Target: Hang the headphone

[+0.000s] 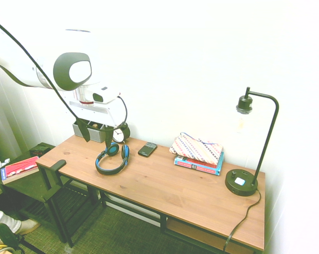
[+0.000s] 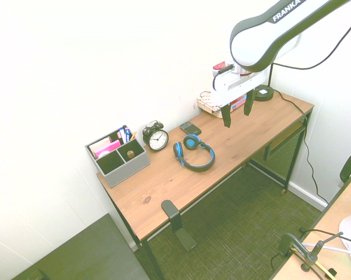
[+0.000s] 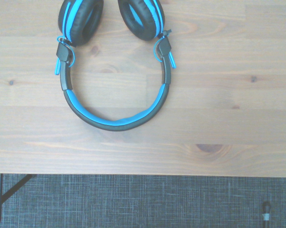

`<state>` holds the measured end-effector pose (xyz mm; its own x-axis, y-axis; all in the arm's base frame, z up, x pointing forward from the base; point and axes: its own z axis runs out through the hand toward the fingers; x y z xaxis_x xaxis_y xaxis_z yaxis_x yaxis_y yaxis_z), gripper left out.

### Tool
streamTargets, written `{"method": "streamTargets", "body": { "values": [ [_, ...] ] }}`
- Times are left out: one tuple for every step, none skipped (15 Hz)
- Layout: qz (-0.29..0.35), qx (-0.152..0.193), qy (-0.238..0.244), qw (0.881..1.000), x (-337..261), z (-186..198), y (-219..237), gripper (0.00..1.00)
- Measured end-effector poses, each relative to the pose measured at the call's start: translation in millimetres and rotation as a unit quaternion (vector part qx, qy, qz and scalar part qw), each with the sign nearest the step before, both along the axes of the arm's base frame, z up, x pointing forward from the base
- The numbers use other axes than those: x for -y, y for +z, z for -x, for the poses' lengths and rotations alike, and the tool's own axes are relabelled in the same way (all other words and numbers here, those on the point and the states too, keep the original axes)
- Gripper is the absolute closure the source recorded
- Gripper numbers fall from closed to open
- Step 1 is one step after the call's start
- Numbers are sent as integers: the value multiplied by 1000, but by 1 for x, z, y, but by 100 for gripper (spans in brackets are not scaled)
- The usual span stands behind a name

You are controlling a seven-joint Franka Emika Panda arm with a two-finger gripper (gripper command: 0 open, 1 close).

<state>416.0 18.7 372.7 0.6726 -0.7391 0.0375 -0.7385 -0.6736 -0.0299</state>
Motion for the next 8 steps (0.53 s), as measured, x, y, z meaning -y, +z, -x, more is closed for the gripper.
{"method": "streamTargets", "body": {
  "values": [
    [0,0,0,1000,0,0,0,0],
    [2,0,5,1000,0,0,0,0],
    [9,1,29,1000,-1,-2,-2,0],
    [18,4,58,998,-5,-5,-7,0],
    [30,5,87,996,-12,-10,-17,0],
    [41,5,116,992,-24,-17,-30,0],
    [50,3,146,988,-36,-25,-44,0],
    [57,0,176,983,-46,-35,-58,0]
  ]
}}
